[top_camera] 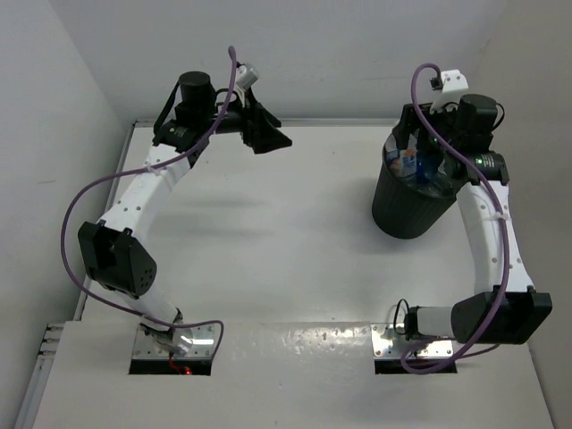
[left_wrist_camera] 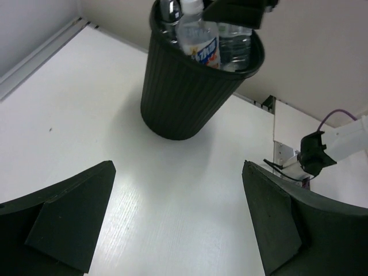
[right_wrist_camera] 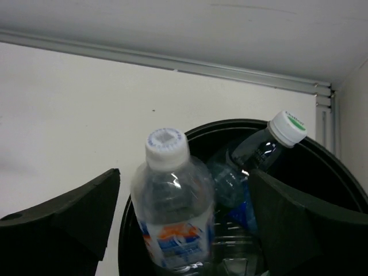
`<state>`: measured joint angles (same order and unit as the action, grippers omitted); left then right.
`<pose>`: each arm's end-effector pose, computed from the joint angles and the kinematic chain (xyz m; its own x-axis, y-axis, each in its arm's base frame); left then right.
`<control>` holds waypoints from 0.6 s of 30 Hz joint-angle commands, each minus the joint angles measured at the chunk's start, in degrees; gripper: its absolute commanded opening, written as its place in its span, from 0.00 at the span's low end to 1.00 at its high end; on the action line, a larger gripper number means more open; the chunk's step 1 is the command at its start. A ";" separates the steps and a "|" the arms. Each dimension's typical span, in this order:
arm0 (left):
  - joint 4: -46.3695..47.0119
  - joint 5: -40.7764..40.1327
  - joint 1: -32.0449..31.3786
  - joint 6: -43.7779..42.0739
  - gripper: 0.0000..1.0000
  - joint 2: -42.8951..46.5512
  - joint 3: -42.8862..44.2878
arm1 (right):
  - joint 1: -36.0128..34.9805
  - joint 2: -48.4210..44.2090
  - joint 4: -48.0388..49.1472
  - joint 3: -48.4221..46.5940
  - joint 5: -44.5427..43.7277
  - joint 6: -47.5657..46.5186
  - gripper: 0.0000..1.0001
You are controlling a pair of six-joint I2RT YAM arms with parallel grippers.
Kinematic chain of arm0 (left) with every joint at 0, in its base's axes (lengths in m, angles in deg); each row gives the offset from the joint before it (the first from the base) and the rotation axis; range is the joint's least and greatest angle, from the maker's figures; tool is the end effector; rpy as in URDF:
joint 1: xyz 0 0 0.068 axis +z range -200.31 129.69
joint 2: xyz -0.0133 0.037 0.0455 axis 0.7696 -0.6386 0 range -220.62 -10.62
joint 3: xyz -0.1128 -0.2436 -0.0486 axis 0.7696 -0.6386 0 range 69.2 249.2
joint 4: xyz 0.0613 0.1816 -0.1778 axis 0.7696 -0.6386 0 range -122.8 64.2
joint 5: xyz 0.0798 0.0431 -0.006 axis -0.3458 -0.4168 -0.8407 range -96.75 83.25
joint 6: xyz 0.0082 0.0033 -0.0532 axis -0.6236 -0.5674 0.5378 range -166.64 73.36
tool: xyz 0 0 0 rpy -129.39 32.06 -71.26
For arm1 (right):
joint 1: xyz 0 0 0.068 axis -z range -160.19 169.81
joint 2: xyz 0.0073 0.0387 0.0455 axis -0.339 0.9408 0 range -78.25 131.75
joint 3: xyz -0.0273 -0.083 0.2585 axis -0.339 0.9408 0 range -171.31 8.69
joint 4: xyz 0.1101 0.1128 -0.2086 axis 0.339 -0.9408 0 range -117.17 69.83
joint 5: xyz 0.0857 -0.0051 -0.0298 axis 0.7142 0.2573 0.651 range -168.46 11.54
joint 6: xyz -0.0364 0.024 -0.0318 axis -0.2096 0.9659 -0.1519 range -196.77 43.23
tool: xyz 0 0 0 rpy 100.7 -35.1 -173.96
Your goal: Put the plastic bottles in the bin
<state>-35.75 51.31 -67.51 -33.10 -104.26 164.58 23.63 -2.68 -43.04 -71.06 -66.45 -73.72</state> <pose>0.3461 -0.1387 0.4311 -0.3573 -0.0190 -0.9338 0.9001 0.2597 -0.3497 0.2970 -0.0123 0.4120 -0.3262 0.0739 -0.9424 -0.1144 0.9865 0.1170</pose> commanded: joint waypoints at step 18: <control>-23.79 -51.99 11.57 -15.57 1.00 2.06 7.81 | -4.08 -7.89 3.98 -9.29 -2.61 3.89 0.98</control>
<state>-58.55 10.09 -56.36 -45.21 -107.02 172.55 19.12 -10.37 -40.64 -82.81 -69.88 -72.39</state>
